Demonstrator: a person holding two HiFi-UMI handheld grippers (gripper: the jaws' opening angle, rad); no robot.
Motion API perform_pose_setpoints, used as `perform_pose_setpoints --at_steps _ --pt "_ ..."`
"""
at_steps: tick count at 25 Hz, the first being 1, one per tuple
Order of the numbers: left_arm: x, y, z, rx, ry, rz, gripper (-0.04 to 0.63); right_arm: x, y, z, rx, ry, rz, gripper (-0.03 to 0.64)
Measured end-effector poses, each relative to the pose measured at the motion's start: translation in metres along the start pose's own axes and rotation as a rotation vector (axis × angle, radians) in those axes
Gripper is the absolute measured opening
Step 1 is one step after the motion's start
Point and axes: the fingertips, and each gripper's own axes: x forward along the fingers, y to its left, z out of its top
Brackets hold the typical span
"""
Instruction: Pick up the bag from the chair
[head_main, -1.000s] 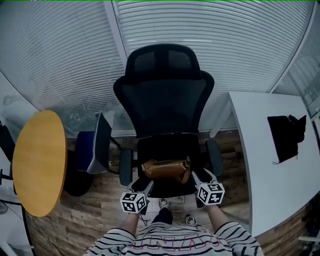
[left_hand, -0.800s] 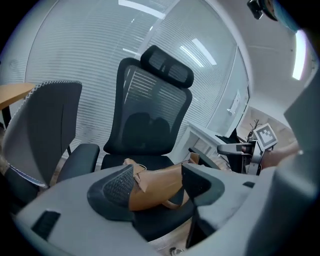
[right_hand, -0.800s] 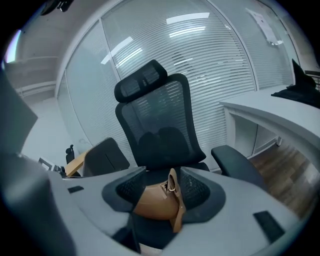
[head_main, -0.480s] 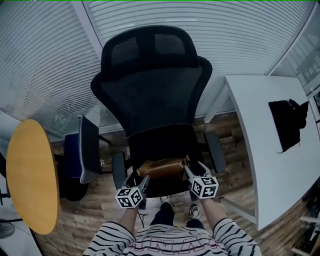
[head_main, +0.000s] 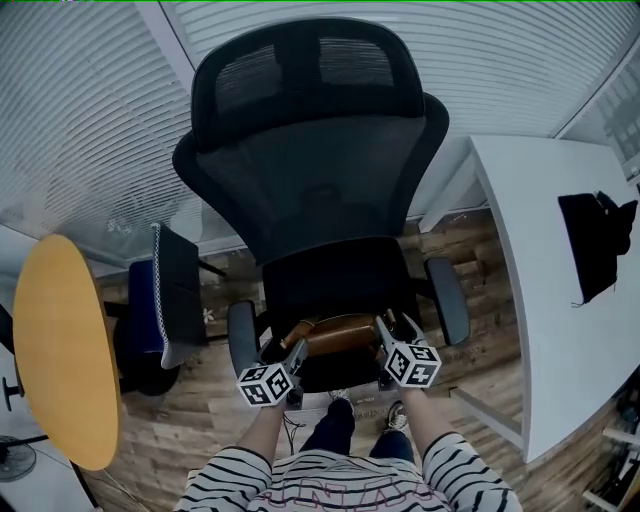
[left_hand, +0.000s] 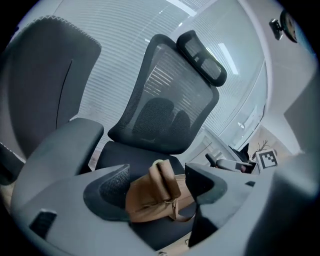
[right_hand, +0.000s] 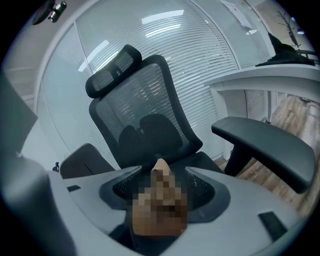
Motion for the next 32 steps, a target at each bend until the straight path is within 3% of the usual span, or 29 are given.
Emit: perform_pose_setpoints --at_steps 8,15,19,24,32 --pt "0.019 0.005 -0.010 -0.104 -0.004 -0.009 0.321 0.024 -0.007 -0.023 0.013 0.084 -0.021 0.259" --pt "0.032 0.010 -0.015 -0.102 -0.013 0.030 0.319 0.024 -0.007 -0.030 -0.026 0.131 -0.014 0.233" --pt "0.032 0.009 -0.018 -0.082 0.027 0.035 0.318 0.024 -0.006 -0.032 -0.039 0.153 -0.034 0.210" --pt "0.031 0.008 -0.021 -0.085 0.060 0.055 0.273 0.022 -0.005 -0.032 -0.019 0.187 -0.060 0.198" --pt "0.025 0.003 -0.020 -0.066 0.094 0.059 0.225 0.012 0.000 -0.030 -0.078 0.187 -0.046 0.178"
